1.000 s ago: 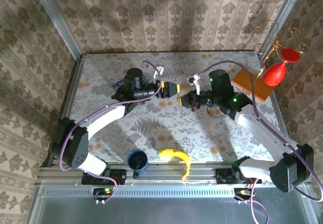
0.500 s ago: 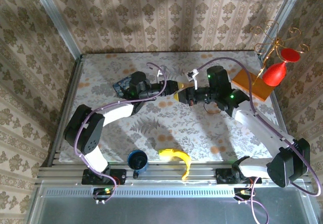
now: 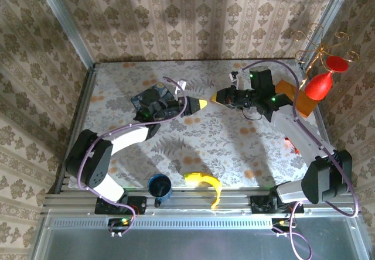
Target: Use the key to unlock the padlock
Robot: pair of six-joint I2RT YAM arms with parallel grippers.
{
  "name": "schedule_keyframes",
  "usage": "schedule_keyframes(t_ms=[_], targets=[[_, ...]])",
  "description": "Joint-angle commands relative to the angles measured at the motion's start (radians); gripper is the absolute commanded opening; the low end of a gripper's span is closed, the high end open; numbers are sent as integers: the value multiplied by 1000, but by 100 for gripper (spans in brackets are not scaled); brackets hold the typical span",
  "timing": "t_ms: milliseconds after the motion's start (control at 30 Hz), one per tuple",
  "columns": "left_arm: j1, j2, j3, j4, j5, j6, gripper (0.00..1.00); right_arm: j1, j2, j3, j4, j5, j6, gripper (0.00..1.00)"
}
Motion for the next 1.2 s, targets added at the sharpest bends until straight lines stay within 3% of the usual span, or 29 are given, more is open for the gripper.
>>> schedule_keyframes(t_ms=[0,167,233,333,433,500,600,700,800,933,1167], targets=[[14,-82,-14,-72,-54,143,25,-3,-7,40,-53,2,57,0],[3,-222,-4,-371,-185,468,43,-3,-27,21,116,-189,166,0],[5,-276,15,-454,-217,548,54,-1,-48,33,85,-267,79,0],[5,-344,25,-498,-208,648,64,-4,-68,46,-9,-284,-20,0],[2,-405,7,-518,-195,802,69,-4,-57,6,145,-311,138,0],[3,-430,-26,-478,-205,883,70,-3,-47,-16,245,-310,264,0],[2,-420,-123,-277,-241,962,69,-3,-38,-36,363,-283,442,0],[-13,-362,-176,-93,-327,1020,61,2,-37,-60,468,-240,603,0],[-47,-305,-153,-44,-378,1080,56,16,-40,-97,552,-188,713,0],[-118,-247,-125,-2,-517,1221,48,45,-50,-129,627,-141,782,0],[-153,-157,-70,50,-550,1256,48,78,-48,-116,636,-112,784,0]])
